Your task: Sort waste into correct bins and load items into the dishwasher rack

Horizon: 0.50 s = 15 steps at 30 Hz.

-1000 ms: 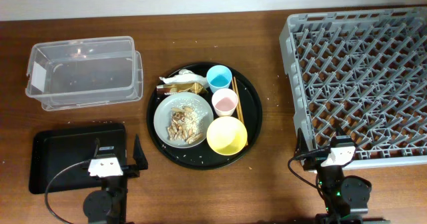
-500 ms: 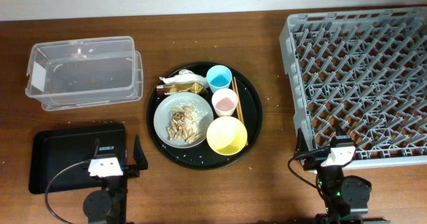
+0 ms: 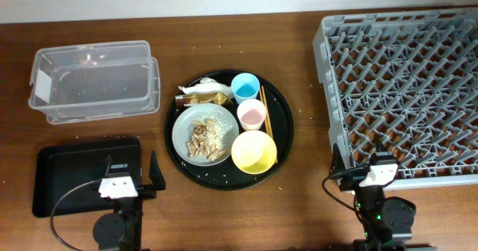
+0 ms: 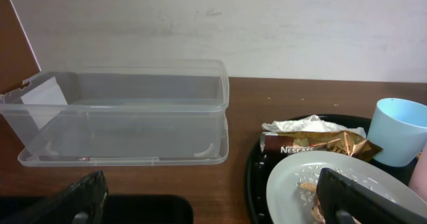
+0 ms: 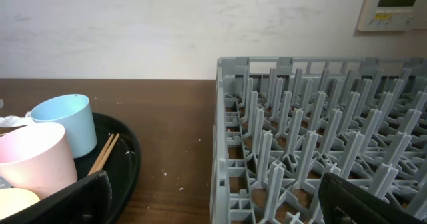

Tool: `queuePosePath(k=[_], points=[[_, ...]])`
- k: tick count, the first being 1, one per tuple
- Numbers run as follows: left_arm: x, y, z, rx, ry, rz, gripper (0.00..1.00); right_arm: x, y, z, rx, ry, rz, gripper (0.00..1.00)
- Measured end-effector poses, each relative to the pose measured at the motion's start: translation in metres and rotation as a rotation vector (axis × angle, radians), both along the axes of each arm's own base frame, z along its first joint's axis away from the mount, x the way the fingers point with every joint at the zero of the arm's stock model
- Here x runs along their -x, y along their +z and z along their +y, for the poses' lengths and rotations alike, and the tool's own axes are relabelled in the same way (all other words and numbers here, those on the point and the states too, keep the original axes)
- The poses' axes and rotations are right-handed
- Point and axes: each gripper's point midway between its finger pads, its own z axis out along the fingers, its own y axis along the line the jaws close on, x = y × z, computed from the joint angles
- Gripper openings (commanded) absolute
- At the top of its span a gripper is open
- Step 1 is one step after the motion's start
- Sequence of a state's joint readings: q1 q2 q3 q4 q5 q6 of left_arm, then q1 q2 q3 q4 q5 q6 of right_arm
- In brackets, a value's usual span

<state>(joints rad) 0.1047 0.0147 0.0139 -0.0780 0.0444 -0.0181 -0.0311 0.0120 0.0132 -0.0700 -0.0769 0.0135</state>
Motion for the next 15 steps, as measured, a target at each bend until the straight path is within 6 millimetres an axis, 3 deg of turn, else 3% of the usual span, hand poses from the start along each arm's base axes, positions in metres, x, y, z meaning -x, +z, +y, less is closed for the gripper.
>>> queuePosePath(k=[12, 15], points=[[0.000, 0.000, 0.000, -0.001, 0.000, -0.002, 0.99, 0.000, 0.000, 0.000, -0.001, 0.000, 0.000, 0.98], [0.000, 0.003, -0.013, 0.004, -0.078, -0.012, 0.99, 0.000, 0.000, 0.000, 0.000, 0.000, 0.000, 0.98]])
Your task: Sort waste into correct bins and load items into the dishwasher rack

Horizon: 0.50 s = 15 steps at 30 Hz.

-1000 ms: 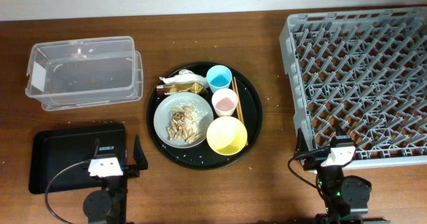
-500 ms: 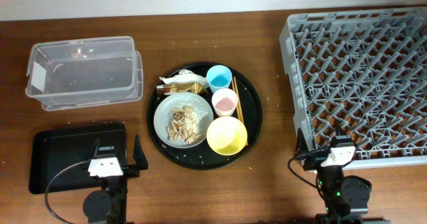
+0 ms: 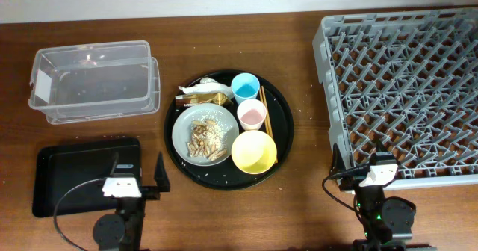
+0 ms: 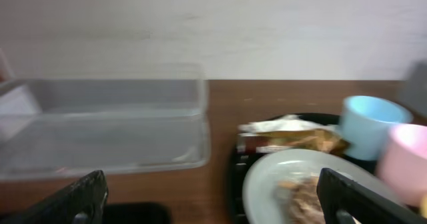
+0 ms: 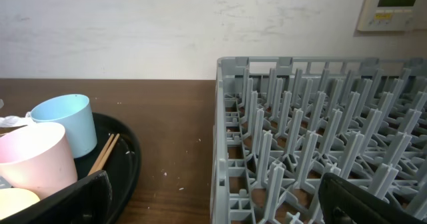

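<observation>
A round black tray (image 3: 284, 124) holds a grey plate (image 3: 184, 135) of food scraps, a blue cup (image 3: 245, 87), a pink cup (image 3: 252, 115), a yellow bowl (image 3: 254, 152), chopsticks (image 3: 266, 118), a brown wrapper (image 3: 206, 98) and a white tissue (image 3: 197, 90). The grey dishwasher rack (image 3: 322, 72) fills the right side. My left gripper (image 3: 139, 176) is open at the front left, facing the plate (image 4: 293, 184) and wrapper (image 4: 287, 143); its view is blurred. My right gripper (image 5: 213, 201) is open by the rack's front left corner (image 5: 221, 117), holding nothing.
A clear plastic bin (image 3: 93, 83) stands at the back left. A black rectangular bin (image 3: 75, 165) lies in front of it, just left of my left gripper. The wall runs behind the table.
My left gripper has shifted to the right, toward the round tray, so the plate and cups sit further left in its now blurred view. The right arm has not moved.
</observation>
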Tool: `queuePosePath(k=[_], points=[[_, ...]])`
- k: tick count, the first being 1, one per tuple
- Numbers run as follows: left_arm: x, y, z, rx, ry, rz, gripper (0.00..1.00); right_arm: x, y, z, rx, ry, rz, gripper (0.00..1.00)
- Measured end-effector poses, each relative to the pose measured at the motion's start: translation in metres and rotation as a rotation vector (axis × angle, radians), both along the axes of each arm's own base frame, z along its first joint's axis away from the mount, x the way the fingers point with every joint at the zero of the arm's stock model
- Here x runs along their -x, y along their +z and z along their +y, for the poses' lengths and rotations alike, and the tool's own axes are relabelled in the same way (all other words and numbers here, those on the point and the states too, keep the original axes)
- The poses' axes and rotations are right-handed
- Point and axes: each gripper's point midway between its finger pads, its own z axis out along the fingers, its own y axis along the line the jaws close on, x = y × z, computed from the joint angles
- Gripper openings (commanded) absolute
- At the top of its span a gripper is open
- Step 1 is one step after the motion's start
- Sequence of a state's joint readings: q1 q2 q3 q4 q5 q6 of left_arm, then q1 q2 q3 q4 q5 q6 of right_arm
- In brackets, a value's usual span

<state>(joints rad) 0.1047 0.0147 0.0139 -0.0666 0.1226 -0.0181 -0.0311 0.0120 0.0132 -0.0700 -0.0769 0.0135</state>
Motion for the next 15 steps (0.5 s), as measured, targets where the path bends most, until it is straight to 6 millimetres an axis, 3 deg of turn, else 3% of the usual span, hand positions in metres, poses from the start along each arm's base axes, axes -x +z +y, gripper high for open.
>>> queuePosePath(k=[2, 3, 5, 8, 11, 12, 13, 15], points=[[0.003, 0.006, -0.031, 0.007, -0.183, -0.026, 0.99, 0.000, 0.000, 0.000, 0.000, 0.000, 0.000, 0.98], [0.011, 0.014, -0.059, 0.007, -0.349, -0.061, 0.99, 0.000, 0.000, 0.000, 0.000, 0.000, 0.000, 0.98], [0.020, 0.021, -0.078, 0.002, -0.473, -0.089, 0.99, 0.000, 0.000, 0.000, 0.000, 0.000, 0.000, 0.98], [0.026, 0.039, -0.087, -0.014, -0.532, -0.151, 0.99, 0.000, 0.000, 0.000, 0.000, 0.000, 0.000, 0.98], [0.032, 0.084, -0.084, -0.016, -0.505, -0.167, 0.99, 0.000, 0.000, 0.000, 0.000, 0.000, 0.000, 0.98], [0.030, 0.089, -0.083, -0.010, -0.501, -0.153, 0.99, 0.000, 0.000, 0.000, 0.000, 0.000, 0.000, 0.98], [0.023, 0.088, -0.082, 0.016, -0.495, -0.077, 0.99, 0.000, 0.000, 0.000, 0.000, 0.000, 0.000, 0.98], [-0.001, 0.105, -0.078, 0.056, -0.485, 0.101, 0.99, 0.000, -0.001, 0.000, 0.000, 0.000, 0.002, 0.98]])
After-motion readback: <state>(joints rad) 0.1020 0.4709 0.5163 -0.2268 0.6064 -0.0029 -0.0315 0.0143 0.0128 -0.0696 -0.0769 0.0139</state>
